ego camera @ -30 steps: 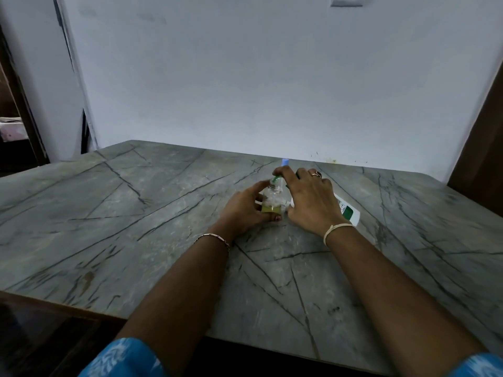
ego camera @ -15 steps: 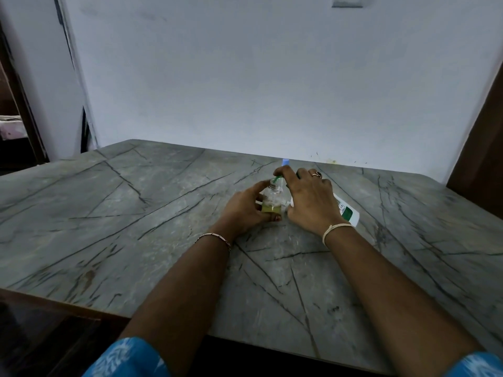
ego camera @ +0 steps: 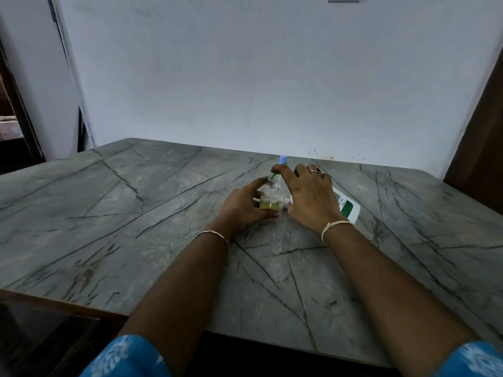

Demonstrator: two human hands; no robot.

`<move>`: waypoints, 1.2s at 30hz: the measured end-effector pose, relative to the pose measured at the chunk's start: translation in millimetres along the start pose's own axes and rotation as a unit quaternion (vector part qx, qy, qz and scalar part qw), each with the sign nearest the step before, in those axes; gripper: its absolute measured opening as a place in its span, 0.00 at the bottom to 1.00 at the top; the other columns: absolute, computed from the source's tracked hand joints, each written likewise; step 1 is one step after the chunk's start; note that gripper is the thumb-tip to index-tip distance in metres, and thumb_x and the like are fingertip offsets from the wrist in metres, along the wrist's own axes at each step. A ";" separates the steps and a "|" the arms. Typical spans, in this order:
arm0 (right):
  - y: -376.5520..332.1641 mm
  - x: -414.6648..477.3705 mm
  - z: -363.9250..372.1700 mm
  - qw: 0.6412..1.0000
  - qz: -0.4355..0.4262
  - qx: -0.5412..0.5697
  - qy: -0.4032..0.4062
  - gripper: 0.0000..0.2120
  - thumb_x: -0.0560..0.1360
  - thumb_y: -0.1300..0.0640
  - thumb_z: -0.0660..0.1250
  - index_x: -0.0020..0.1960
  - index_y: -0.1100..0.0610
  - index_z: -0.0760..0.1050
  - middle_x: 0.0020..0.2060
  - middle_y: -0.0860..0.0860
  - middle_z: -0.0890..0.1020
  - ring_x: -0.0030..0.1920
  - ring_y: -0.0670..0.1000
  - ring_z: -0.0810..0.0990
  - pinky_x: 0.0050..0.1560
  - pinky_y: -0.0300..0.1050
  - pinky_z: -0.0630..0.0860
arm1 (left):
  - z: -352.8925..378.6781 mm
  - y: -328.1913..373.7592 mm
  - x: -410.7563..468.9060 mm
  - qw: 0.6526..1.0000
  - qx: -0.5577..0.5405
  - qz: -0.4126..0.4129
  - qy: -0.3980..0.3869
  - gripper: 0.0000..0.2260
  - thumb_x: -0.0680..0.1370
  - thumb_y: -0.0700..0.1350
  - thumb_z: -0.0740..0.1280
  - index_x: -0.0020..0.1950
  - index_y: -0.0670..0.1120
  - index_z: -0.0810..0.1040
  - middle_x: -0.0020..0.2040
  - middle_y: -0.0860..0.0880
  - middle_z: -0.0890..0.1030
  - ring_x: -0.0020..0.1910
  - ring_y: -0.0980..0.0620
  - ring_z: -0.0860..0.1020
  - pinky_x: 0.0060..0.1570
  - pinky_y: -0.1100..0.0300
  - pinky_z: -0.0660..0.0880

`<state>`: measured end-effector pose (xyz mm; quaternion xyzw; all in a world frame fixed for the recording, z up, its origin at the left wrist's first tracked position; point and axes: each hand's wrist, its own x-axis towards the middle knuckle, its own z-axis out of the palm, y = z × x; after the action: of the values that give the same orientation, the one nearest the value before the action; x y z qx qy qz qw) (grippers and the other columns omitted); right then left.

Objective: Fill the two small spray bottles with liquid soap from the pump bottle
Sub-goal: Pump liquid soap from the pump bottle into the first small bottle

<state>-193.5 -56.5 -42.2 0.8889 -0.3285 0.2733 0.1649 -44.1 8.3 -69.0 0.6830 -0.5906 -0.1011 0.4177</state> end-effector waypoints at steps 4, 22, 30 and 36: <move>-1.9 1.6 0.1 1.000 -0.001 -0.001 0.008 0.35 0.68 0.55 0.70 0.71 0.46 0.58 0.56 0.56 0.75 0.59 0.58 0.72 0.58 0.56 0.69 | 0.3 -0.3 -0.1 1.000 -0.001 0.001 0.002 0.39 0.67 0.48 0.78 0.74 0.55 0.63 0.59 0.47 0.79 0.46 0.55 0.79 0.51 0.63 0.75; -2.4 2.1 -1.9 1.000 0.005 0.025 -0.009 0.35 0.68 0.56 0.70 0.71 0.45 0.58 0.56 0.55 0.75 0.60 0.58 0.71 0.58 0.56 0.69 | 0.9 -0.4 -0.9 1.000 -0.002 -0.004 0.004 0.40 0.67 0.49 0.78 0.74 0.54 0.62 0.62 0.47 0.79 0.52 0.51 0.81 0.56 0.57 0.77; 2.2 -3.2 -2.9 1.000 -0.005 0.016 -0.012 0.38 0.69 0.54 0.70 0.72 0.42 0.53 0.54 0.54 0.75 0.59 0.58 0.72 0.58 0.56 0.70 | 1.2 -1.8 0.1 1.000 0.002 0.003 0.007 0.40 0.66 0.50 0.78 0.74 0.54 0.63 0.59 0.48 0.80 0.51 0.52 0.82 0.56 0.55 0.78; -2.5 0.2 -0.2 1.000 0.001 0.003 -0.002 0.36 0.69 0.55 0.69 0.71 0.44 0.55 0.56 0.54 0.74 0.60 0.57 0.71 0.59 0.57 0.69 | 2.4 -2.9 0.5 1.000 0.001 0.006 0.013 0.39 0.66 0.51 0.78 0.73 0.55 0.64 0.58 0.48 0.81 0.50 0.52 0.82 0.56 0.53 0.78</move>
<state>-191.7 -54.7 -42.1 0.8896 -0.3286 0.2731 0.1613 -43.3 6.6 -72.3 0.6808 -0.5897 -0.0895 0.4252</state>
